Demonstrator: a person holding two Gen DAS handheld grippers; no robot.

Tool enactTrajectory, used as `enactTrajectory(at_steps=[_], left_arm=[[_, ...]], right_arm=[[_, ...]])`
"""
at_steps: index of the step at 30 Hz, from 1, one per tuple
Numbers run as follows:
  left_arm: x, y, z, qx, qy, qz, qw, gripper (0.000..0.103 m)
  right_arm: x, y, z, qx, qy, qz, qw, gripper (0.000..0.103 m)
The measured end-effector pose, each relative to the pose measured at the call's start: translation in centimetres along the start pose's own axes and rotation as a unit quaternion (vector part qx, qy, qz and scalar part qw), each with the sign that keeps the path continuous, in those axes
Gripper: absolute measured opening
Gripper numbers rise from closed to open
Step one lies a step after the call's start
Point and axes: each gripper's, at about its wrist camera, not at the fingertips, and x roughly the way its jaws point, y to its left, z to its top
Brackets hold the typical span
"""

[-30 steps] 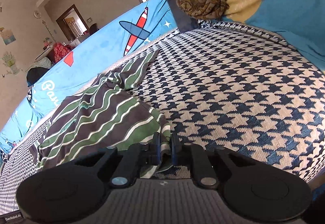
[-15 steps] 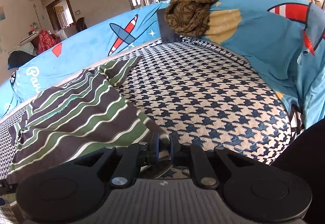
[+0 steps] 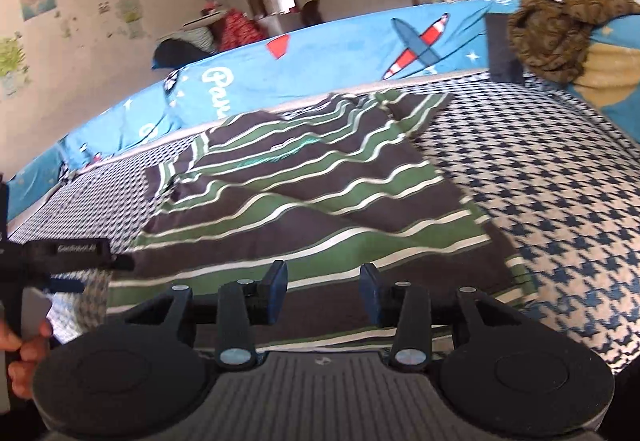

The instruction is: Fold clothes

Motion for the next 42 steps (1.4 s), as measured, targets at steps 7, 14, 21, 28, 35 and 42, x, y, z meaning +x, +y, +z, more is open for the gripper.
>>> enactTrajectory(at_steps=[7,14,21,28,35,42], left_arm=[[-1.5,1.1,2.7,0.018,-0.014,-0.008,0.9997,0.103],[-2.1,2.9,5.3,0.016,-0.017,-0.027,0.9994,0.103],[-1.7,3.1,5.1,0.018,-0.015,-0.032,0.9992,0.103],[-1.6,4.1,5.1,-0.003,-0.013,-0.039,0.9991,0.103],[-1.6,5.1,5.0,-0.027,-0.010,-0.042,0.9987,0.103],[-1.3,5.4,4.8,-0.038,-0.004,-0.042,0.9984,0.103]], right_arm=[[1.7,5.7,-1.9,-0.109,0.035,0.076,0.991,0.040],[3.2,11.2,-3.6,-0.206,0.059,0.139,0.967,0.041],[4.8,15.1,-4.9,-0.292,0.057,0.147,0.943,0.042],[6.5,18.1,-6.8,-0.400,0.039,0.129,0.907,0.063],[9.0,20.4,-9.8,-0.516,0.034,0.084,0.852,0.066],[10.0,21.2,-10.9,-0.555,0.002,0.055,0.830,0.065]])
